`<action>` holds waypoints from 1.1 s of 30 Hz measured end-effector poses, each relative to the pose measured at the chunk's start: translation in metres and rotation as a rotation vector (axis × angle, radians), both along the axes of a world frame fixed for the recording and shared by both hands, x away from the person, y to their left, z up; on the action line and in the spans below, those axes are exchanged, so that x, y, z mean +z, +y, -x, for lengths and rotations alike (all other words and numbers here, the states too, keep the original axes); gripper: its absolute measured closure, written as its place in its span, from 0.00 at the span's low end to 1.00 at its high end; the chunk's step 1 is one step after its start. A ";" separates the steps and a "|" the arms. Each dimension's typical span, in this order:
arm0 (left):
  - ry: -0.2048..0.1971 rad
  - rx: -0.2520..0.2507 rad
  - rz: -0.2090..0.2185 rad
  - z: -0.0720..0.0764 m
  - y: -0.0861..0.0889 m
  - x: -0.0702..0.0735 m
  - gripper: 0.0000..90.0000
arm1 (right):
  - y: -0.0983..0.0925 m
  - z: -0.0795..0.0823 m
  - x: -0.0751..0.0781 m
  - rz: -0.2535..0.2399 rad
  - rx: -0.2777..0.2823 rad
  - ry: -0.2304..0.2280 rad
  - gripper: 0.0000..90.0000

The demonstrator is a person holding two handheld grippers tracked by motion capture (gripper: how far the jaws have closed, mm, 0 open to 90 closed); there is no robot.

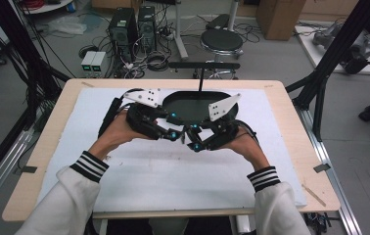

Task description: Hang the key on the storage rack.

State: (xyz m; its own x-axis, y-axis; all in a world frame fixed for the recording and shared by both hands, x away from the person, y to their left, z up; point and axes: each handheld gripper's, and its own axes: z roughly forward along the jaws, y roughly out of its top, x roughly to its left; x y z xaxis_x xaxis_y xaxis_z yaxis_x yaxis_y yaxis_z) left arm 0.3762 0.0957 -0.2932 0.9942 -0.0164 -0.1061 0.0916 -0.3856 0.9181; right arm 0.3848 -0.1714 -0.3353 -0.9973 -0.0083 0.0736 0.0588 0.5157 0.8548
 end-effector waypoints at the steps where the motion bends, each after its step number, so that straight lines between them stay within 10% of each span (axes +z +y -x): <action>1: -0.024 0.001 0.032 0.001 0.003 -0.002 0.45 | -0.002 -0.001 0.000 0.010 -0.011 0.000 0.54; 3: -0.083 0.047 0.051 0.004 0.010 -0.005 0.27 | -0.005 -0.003 0.000 0.018 -0.038 0.013 0.54; 8: -0.064 0.178 0.023 0.002 0.027 -0.015 0.09 | -0.013 -0.006 0.001 0.031 -0.109 0.024 0.54; 20: -0.104 0.433 -0.014 0.007 0.069 -0.032 0.06 | -0.029 -0.011 0.008 0.023 -0.288 0.028 0.54; 25: -0.073 0.506 -0.096 0.010 0.085 -0.040 0.06 | -0.040 -0.015 0.012 0.031 -0.404 0.012 0.54; 33: -0.168 0.582 -0.041 0.023 0.110 -0.056 0.02 | -0.054 -0.022 0.024 0.067 -0.564 -0.012 0.54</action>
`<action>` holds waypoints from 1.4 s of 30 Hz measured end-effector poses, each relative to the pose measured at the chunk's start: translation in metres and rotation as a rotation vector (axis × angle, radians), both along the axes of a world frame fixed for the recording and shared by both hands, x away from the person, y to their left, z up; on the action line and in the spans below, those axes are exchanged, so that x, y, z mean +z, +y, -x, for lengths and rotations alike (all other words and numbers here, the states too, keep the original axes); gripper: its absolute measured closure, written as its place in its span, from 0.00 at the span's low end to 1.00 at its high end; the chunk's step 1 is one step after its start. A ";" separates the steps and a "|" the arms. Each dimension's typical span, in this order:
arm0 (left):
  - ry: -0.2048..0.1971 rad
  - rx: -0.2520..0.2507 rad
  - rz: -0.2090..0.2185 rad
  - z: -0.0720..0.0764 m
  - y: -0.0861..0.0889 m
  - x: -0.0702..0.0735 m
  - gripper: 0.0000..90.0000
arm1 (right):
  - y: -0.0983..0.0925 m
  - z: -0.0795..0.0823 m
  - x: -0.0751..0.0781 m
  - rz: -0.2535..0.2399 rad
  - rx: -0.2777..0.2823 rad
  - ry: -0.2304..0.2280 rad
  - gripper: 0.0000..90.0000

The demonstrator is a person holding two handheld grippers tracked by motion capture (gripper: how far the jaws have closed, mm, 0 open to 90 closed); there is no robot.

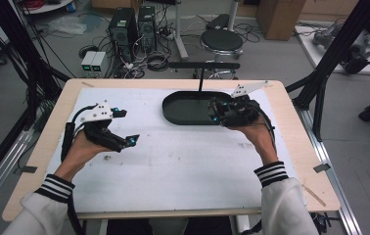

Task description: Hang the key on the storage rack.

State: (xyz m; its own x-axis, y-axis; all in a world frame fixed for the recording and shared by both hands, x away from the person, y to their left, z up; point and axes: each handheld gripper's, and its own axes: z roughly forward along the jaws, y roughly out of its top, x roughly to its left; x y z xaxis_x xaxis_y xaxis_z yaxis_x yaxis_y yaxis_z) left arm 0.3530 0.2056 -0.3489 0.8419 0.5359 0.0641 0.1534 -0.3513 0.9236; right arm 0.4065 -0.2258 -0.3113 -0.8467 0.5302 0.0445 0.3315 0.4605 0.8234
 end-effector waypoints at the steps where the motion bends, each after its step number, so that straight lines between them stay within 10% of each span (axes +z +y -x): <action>1: -0.009 0.015 0.018 0.002 0.003 -0.002 0.02 | -0.002 -0.001 0.002 0.002 -0.019 -0.002 0.54; 28: -0.067 0.191 0.262 0.042 0.062 -0.075 0.02 | -0.045 -0.043 0.032 0.034 -0.330 -0.016 0.54; 42: -0.099 0.210 0.290 0.053 0.063 -0.092 0.02 | -0.049 -0.068 0.038 0.060 -0.399 -0.005 0.54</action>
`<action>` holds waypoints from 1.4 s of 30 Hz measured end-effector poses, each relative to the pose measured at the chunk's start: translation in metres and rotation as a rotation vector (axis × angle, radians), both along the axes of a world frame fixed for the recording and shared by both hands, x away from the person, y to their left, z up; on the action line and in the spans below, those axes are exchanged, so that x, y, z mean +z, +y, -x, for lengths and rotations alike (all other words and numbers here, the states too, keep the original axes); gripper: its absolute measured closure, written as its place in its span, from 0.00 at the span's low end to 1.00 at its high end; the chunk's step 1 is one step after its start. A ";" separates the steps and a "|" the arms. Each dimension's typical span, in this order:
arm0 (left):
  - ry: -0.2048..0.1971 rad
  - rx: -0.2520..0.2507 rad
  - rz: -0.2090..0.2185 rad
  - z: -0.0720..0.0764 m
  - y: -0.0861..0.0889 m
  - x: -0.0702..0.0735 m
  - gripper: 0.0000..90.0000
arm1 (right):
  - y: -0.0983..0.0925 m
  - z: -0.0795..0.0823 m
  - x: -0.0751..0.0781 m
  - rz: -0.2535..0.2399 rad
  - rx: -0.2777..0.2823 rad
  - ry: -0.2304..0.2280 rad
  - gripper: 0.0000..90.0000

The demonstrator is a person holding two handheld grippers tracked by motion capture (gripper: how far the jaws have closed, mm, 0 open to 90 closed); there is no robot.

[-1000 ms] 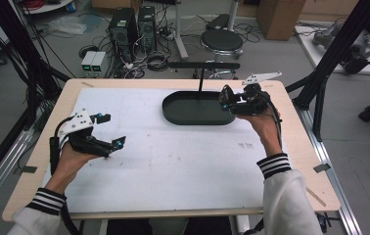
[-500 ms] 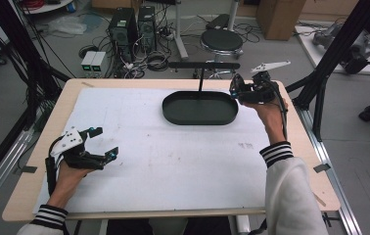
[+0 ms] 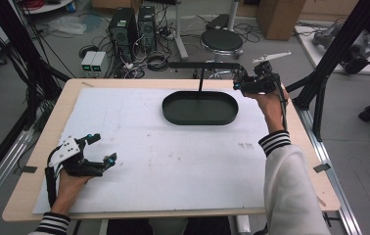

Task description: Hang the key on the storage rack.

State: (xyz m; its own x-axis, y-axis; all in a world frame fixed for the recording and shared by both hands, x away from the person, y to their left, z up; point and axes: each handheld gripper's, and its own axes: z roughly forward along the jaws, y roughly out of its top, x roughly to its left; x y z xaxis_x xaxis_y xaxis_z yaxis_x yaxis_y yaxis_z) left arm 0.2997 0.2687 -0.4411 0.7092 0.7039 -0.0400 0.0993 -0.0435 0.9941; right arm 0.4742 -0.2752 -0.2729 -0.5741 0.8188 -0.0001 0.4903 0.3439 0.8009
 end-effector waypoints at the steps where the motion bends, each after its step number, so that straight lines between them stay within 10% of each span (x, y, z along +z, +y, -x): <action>1: -0.012 0.010 -0.005 0.001 0.000 -0.002 0.02 | 0.000 -0.001 0.001 -0.002 -0.003 -0.003 0.54; 42: -0.044 0.035 0.011 0.006 0.001 -0.010 0.02 | 0.008 -0.038 -0.007 0.069 -0.081 -0.021 0.54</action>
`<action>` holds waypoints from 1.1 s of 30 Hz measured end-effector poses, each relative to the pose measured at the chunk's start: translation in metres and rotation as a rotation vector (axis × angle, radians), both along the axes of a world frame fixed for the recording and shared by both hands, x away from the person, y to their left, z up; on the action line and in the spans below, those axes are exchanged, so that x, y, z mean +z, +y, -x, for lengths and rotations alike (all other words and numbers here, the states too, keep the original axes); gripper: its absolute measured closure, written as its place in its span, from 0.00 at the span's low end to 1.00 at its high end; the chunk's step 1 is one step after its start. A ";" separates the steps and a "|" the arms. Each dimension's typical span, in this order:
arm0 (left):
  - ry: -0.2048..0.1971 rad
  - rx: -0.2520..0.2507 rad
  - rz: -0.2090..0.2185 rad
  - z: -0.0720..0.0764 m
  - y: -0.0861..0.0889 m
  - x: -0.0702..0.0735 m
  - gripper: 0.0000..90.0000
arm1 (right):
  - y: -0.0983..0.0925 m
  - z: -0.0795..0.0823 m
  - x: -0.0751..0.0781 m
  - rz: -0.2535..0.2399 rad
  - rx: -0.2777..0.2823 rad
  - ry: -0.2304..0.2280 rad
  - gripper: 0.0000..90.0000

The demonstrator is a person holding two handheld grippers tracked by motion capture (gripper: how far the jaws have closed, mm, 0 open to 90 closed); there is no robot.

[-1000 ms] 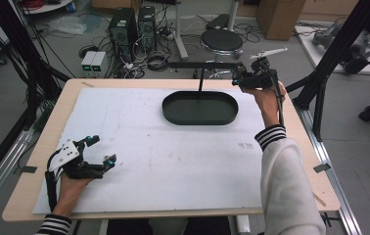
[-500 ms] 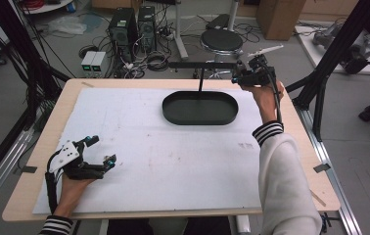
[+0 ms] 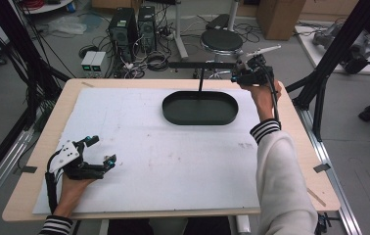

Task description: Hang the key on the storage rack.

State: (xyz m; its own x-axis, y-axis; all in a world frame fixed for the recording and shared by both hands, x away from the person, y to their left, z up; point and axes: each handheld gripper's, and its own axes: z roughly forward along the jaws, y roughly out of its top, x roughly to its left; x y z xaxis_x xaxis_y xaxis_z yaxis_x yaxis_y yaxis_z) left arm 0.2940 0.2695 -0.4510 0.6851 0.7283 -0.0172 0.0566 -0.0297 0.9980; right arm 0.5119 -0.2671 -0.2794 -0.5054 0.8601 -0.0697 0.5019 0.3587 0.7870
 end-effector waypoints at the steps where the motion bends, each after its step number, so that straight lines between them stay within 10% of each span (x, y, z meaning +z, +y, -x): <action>1: 0.001 -0.002 0.000 0.000 0.000 0.000 0.02 | 0.000 -0.001 0.000 -0.002 0.000 0.001 0.54; 33: 0.000 -0.002 0.000 0.000 0.000 0.000 0.02 | -0.018 -0.015 -0.003 0.005 -0.005 0.054 0.53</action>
